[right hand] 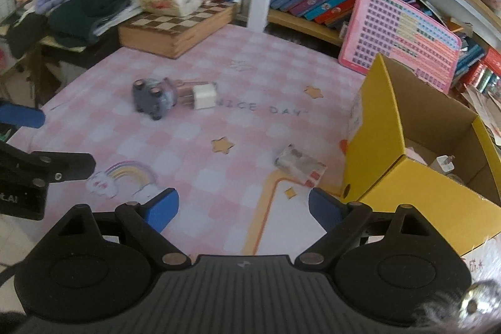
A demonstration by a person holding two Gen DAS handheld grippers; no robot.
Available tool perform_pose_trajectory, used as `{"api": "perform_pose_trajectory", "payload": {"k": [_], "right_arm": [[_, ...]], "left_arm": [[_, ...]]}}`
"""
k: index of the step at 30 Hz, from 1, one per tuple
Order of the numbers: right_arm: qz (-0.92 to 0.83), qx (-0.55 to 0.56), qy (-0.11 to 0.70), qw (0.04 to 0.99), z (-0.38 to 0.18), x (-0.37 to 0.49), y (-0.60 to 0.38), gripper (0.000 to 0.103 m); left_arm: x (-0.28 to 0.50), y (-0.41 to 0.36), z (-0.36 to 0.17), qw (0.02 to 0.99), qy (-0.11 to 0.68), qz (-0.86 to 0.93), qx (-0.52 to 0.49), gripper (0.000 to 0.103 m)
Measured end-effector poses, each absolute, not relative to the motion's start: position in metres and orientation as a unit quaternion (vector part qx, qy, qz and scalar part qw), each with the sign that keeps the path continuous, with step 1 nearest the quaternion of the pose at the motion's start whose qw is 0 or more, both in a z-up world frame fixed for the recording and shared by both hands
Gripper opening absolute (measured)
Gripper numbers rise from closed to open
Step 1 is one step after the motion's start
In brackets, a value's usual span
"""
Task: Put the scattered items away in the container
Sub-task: 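Move the right tool toward the small white medicine box while the left tool approaches the grey toy car, then grasp the small white medicine box with the right tool while the left tool grasps the grey toy car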
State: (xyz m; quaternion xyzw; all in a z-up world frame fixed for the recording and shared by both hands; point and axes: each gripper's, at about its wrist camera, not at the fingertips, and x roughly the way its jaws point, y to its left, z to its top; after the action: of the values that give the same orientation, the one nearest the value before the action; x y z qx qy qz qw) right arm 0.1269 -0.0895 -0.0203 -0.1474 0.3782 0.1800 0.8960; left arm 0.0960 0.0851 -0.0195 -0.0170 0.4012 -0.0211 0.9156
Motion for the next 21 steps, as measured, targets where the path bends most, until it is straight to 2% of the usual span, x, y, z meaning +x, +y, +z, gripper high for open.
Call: {"api": "perform_pose_trajectory", "payload": {"k": [21], "right_arm": [[0.053, -0.085, 0.364, 0.926, -0.05, 0.189, -0.075, 0.091]], "left_arm": [[0.179, 0.093, -0.042, 0.92, 0.392, 0.009, -0.004, 0.093]]}}
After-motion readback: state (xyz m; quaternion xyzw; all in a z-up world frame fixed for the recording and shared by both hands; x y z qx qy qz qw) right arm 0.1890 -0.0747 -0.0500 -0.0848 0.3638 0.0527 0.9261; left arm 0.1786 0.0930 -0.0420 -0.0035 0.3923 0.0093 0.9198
